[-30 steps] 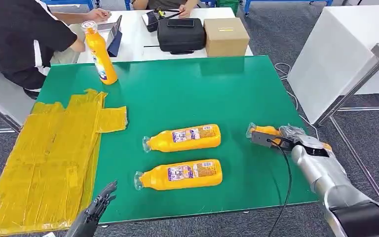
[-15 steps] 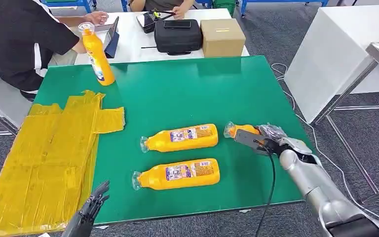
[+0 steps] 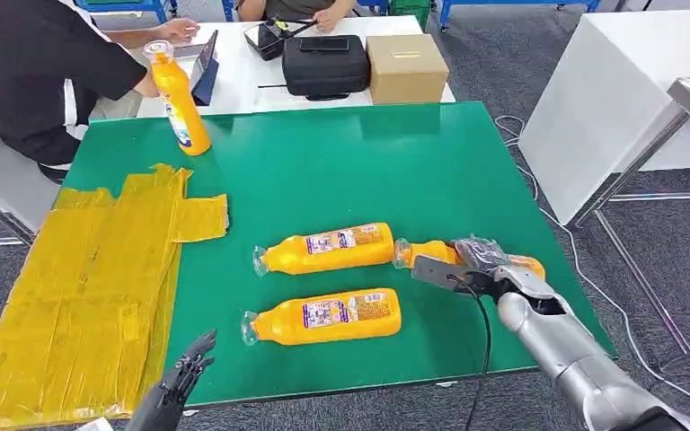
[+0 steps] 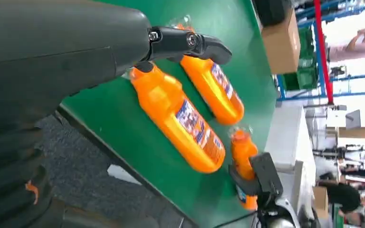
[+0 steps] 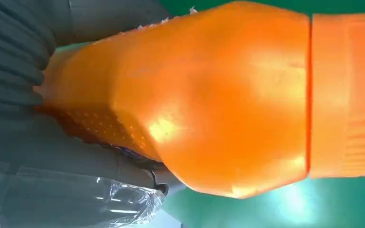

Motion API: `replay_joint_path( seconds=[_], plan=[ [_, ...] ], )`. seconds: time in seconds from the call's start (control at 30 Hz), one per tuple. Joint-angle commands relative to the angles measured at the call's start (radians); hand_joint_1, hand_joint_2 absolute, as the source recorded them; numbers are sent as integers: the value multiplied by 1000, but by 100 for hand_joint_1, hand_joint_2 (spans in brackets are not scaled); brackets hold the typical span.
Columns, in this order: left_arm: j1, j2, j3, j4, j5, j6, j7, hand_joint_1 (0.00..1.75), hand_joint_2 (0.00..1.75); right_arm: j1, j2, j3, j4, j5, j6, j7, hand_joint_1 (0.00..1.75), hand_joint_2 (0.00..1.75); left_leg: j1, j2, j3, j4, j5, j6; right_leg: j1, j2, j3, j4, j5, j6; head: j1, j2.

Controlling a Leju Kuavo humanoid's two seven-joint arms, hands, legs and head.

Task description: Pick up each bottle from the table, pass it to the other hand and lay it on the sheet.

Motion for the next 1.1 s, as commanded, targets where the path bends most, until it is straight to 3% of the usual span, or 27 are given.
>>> replay_joint_path(
  seconds=[0.03, 0.33, 0.4, 0.43, 0.47, 0.5, 0.63, 0.67, 0.9, 1.1],
  plan=[
    [-20, -49, 10, 53, -10, -24, 12, 0, 175, 70, -2, 53, 41, -12, 1, 2, 175, 175, 1, -4, 0, -2, 1, -2, 1, -1, 2, -3, 1, -1, 0, 0],
    [-27, -97, 62, 94, -40, -129, 27, 0, 175, 99, -38, 73, 67, 8, 28, -2, 175, 175, 1, -6, 2, -2, 1, -1, 0, -3, 4, -4, 0, 0, 0, 0],
    [-26, -100, 67, 99, -44, -141, 29, 0, 175, 93, -43, 84, 79, 9, 39, -17, 161, 175, 1, -8, 1, -3, 2, -2, 0, -4, 4, -5, 1, 0, 0, 0],
    [-26, -100, 68, 101, -44, -143, 30, 0, 175, 92, -45, 88, 80, 9, 44, -21, 145, 175, 1, -8, 1, -3, 2, -2, 1, -4, 4, -7, 1, -1, 0, 0],
    [-28, -98, 69, 108, -45, -146, 29, 0, 175, 89, -51, 98, 79, 11, 54, -27, 17, 175, 1, -9, 2, -3, 2, -1, 0, -5, 5, -6, 1, 0, 0, 0],
    [-29, -97, 71, 112, -44, -147, 29, 0, 175, 88, -54, 102, 74, 12, 54, -29, 0, 175, 1, -9, 1, -3, 2, -2, 0, -5, 4, -6, 1, 0, 0, 0],
    [-38, -102, 74, 128, -42, -168, 31, 0, 175, 83, -87, 141, 40, 13, 142, -17, 0, 175, 0, -10, -1, -3, 3, -2, -1, -6, 3, -6, 1, 0, 0, 0],
    [-40, -104, 74, 131, -42, -169, 31, 0, 175, 85, -93, 140, 37, 13, 142, -17, 0, 175, 0, -6, 2, -1, 0, -1, 0, -3, 5, -5, 0, 0, -1, 0],
    [-38, -110, 77, 129, -43, -173, 34, 0, 175, 97, -101, 137, 9, 13, 144, -14, 0, 175, 0, -11, 1, -3, 2, -2, -1, -7, 5, -7, 1, -1, 0, 0],
    [-23, -120, 92, 122, -51, -181, 52, 0, 175, 138, -156, 104, -166, 17, 149, 17, 0, 175, -1, -8, 2, -1, 1, -1, -1, -6, 5, -5, 0, 0, 0, 0]
  ],
)
